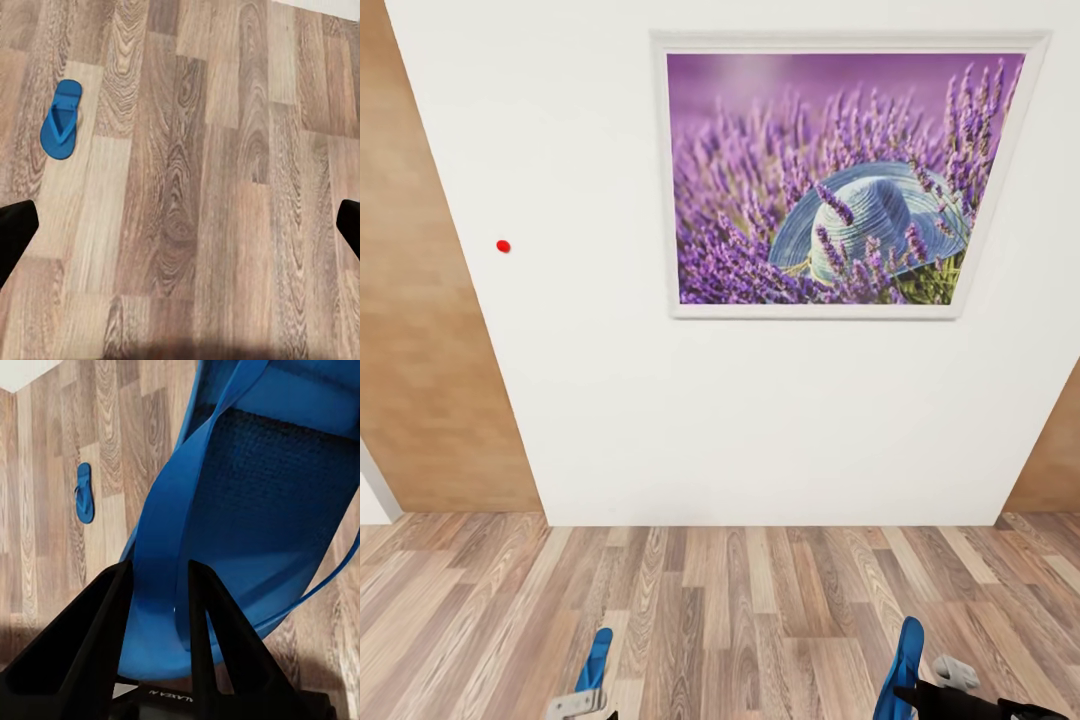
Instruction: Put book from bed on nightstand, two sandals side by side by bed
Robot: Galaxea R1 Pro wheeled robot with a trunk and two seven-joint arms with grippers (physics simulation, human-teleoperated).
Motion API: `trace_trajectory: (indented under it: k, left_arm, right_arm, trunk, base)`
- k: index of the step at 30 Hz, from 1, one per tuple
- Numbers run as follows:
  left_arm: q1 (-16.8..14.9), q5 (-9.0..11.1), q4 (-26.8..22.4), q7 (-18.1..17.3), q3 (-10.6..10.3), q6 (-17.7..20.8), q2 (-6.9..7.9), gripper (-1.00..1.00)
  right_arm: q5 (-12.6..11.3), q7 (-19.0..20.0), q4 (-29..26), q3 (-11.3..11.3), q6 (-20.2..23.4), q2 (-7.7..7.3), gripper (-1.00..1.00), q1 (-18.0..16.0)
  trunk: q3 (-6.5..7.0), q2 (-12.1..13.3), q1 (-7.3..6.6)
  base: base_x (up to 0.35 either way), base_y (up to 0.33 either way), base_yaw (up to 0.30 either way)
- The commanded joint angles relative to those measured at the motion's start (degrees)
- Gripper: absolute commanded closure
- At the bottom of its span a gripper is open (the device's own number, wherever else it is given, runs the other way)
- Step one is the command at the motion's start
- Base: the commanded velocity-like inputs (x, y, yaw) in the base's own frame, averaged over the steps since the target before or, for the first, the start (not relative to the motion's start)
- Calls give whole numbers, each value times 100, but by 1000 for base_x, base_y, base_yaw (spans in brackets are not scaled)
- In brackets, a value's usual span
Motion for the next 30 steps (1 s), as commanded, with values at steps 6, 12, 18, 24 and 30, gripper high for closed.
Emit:
trace_trajectory:
  k: [6,12,18,24,30]
  left_arm:
    - [3,28,-12,0,-8,-464,-5,-100]
    - [2,25,-12,1,-8,-573,-12,-100]
    - [5,25,-12,0,-8,-572,-10,-100]
    - [3,25,-12,1,-8,-570,-11,-100]
    - [3,25,-12,2,-8,-576,-12,-100]
  right_arm:
    - [-69,41,13,28,52,3,100,-8]
    - [-69,41,12,28,52,1,100,-8]
    - [-69,41,13,27,52,4,100,-8]
    - [-69,41,12,27,52,3,100,-8]
    - [-69,41,12,27,52,1,100,-8]
  trunk:
    - [-7,-5,1]
    - [-7,-5,1]
    - [-7,-5,1]
    - [-7,-5,1]
    - [-7,-5,1]
  base:
    - [10,-1,0]
    - [0,0,0]
    - [0,89,0]
    - [0,263,0]
    - [0,140,0]
